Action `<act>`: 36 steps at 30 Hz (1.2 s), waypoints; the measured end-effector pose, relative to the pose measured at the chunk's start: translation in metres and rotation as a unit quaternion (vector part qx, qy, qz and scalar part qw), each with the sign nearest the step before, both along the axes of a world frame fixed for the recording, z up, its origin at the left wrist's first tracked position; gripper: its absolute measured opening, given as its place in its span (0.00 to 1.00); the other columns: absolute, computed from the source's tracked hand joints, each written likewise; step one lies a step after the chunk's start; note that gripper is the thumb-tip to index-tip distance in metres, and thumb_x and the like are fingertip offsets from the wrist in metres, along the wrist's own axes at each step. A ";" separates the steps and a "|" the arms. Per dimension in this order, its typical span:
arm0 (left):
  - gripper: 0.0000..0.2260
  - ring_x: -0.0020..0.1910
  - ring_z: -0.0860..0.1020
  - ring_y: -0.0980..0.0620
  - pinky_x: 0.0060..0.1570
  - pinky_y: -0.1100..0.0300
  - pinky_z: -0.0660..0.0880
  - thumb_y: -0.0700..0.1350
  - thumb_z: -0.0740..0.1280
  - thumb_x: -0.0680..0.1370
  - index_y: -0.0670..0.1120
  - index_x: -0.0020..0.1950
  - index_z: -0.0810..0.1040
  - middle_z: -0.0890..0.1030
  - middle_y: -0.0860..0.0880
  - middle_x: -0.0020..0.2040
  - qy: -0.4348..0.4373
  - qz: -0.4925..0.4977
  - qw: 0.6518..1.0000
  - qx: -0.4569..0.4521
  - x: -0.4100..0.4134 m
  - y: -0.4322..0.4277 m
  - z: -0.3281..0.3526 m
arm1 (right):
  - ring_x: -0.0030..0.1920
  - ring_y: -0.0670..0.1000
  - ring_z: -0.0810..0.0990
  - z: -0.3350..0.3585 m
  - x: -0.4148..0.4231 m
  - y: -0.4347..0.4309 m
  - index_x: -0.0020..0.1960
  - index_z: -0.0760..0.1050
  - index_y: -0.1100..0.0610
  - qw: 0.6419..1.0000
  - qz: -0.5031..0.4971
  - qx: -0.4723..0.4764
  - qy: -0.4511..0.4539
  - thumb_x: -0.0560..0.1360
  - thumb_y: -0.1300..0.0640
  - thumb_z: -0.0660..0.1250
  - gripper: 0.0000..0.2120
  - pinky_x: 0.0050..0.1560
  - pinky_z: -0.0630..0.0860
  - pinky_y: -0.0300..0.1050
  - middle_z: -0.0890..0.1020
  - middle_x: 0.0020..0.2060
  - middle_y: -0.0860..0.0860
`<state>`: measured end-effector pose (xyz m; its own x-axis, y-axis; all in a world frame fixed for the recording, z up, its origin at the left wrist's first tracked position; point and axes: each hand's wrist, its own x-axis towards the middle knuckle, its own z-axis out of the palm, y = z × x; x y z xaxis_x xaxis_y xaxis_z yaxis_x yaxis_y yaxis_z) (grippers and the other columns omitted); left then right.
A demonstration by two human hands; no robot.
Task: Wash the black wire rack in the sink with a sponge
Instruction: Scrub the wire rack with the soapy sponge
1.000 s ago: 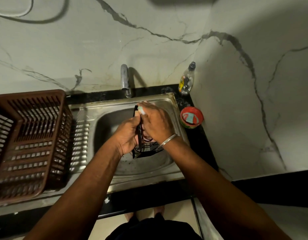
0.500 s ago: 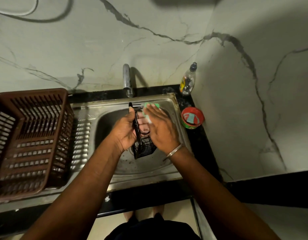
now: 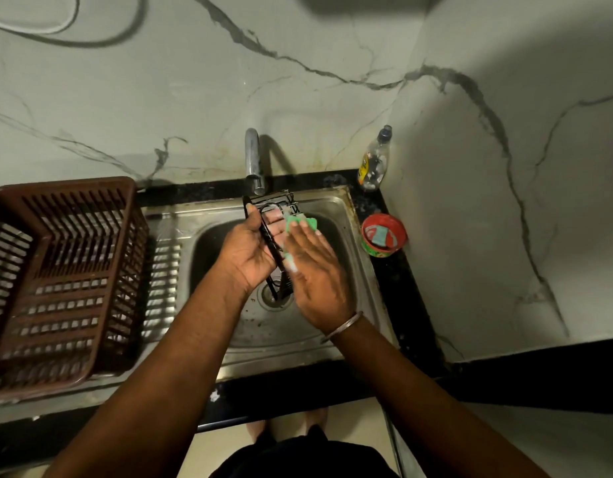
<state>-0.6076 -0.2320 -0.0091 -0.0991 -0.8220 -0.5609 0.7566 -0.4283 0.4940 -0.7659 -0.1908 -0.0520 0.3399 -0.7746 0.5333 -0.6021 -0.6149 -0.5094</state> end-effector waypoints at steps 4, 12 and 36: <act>0.28 0.55 0.87 0.36 0.45 0.43 0.86 0.59 0.53 0.88 0.35 0.70 0.77 0.84 0.31 0.61 0.019 -0.011 1.000 -0.002 -0.002 -0.004 0.001 | 0.81 0.57 0.64 -0.001 -0.003 0.002 0.77 0.71 0.63 0.999 -0.027 -0.020 -0.010 0.83 0.61 0.61 0.23 0.77 0.65 0.65 0.70 0.78 0.59; 0.27 0.60 0.85 0.32 0.55 0.34 0.82 0.55 0.56 0.89 0.32 0.74 0.74 0.81 0.30 0.66 0.050 -0.013 0.999 0.004 -0.007 -0.004 0.005 | 0.82 0.58 0.62 -0.003 -0.002 0.012 0.77 0.71 0.63 0.999 -0.021 -0.042 -0.022 0.81 0.64 0.64 0.25 0.79 0.62 0.65 0.70 0.78 0.58; 0.31 0.56 0.85 0.29 0.60 0.36 0.74 0.55 0.49 0.90 0.28 0.69 0.75 0.81 0.27 0.64 0.094 0.032 0.995 0.012 0.003 -0.010 0.016 | 0.81 0.63 0.63 -0.009 0.018 0.016 0.76 0.69 0.66 0.993 -0.079 -0.082 -0.023 0.79 0.57 0.72 0.29 0.78 0.62 0.68 0.69 0.78 0.62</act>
<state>-0.6047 -0.2422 0.0073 -0.1519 -0.8161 -0.5575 0.8606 -0.3866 0.3314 -0.7478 -0.1748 -0.0607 0.1929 -0.7172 0.6696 -0.6756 -0.5920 -0.4395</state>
